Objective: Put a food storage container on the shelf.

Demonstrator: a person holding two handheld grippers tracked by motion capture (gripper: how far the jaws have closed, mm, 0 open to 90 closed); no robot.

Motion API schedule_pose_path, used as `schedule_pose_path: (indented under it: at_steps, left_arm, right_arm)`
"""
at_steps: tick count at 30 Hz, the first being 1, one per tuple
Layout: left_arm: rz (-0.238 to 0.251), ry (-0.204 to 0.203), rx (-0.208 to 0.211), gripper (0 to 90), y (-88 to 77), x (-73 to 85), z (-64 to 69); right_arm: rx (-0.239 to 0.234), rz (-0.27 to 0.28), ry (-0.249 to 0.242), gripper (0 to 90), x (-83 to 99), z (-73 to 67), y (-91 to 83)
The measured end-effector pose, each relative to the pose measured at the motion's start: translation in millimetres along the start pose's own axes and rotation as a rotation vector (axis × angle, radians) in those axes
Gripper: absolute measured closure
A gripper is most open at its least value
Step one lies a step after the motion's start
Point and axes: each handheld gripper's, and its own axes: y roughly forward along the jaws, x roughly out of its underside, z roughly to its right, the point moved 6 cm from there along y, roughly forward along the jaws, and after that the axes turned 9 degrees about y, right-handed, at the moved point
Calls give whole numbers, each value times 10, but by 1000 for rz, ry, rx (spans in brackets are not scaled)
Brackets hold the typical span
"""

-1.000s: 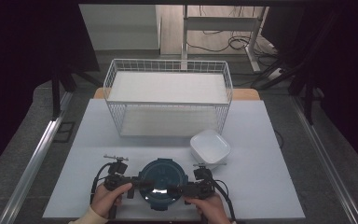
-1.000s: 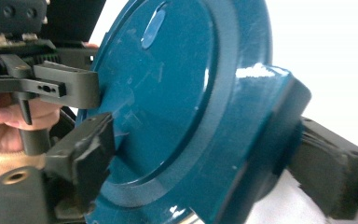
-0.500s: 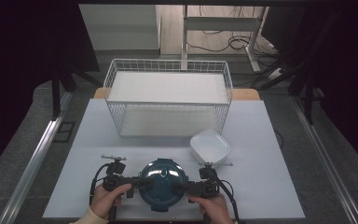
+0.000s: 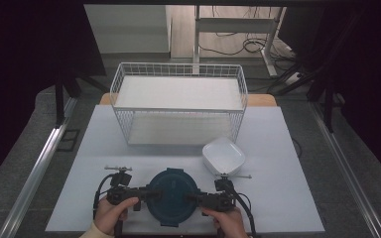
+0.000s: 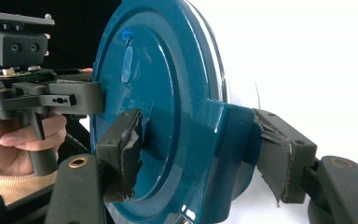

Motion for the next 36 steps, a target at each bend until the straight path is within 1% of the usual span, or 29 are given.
schedule_pose_path:
  at_steps: [1,3,4,8,12,17,20,21,29,36]
  left_arm:
    - [2,2,-2,352,-5,0,2]
    - [4,5,-4,357,-20,-3,12]
    - [14,12,-9,361,-36,-14,25]
    - [24,26,-18,370,-62,-29,42]
    - [28,27,-17,371,-70,-28,45]
    - [32,44,-24,373,-85,-34,72]
    - [38,43,-21,374,-88,-39,87]
    - [41,47,-20,374,-91,-44,102]
    - [46,64,-19,374,-109,-66,149]
    - [50,74,-20,374,-122,-92,176]
  right_arm:
    - [3,8,-9,367,2,-17,-2]
    - [4,9,-13,369,2,-25,-6]
    - [4,14,-23,374,-1,-34,-12]
    - [2,20,-34,379,-4,-55,-21]
    - [4,22,-43,380,-4,-68,-22]
    - [5,24,-55,381,-8,-78,-31]
    - [8,27,-67,381,-20,-94,-49]
    - [11,32,-77,381,-28,-108,-66]
    - [13,44,-106,381,-60,-151,-117]
    - [14,50,-116,381,-77,-176,-143]
